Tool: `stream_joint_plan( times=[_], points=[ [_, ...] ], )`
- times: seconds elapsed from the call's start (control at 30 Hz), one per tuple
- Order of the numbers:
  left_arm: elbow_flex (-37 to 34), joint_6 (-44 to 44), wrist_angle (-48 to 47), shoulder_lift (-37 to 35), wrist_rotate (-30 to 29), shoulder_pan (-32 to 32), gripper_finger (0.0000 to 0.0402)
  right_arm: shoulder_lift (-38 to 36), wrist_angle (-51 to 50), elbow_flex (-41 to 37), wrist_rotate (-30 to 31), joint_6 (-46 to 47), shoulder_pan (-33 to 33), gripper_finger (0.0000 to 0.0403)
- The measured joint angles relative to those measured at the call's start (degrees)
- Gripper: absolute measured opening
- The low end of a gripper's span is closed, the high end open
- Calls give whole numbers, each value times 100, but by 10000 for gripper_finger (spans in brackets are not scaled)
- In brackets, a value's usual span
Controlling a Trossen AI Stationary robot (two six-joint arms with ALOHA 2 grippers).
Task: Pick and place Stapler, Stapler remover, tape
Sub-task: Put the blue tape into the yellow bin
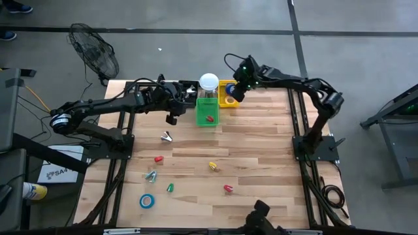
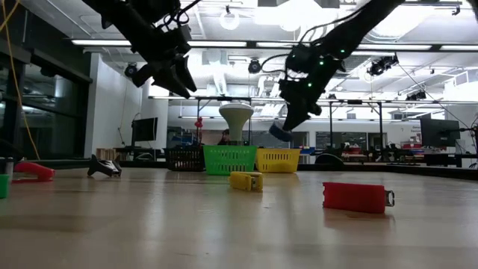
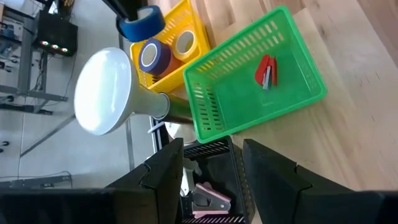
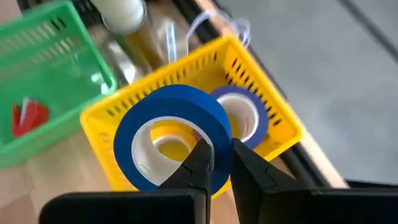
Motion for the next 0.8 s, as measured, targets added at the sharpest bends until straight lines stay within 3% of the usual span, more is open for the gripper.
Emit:
stream_joint_plan(
  times=[0.17, 0.37, 0.8],
  points=[
    [0, -1, -54, 0, -1, 0, 163, 422, -899, 626, -53, -150, -1, 26],
    [0, -2, -71, 0, -2, 0, 163, 886, -1054, 1051, -70, -198, 9, 26],
    [0, -26, -309, 2, -4, 0, 163, 1122, -1306, 1116, -141, -161, 19, 27]
  ],
)
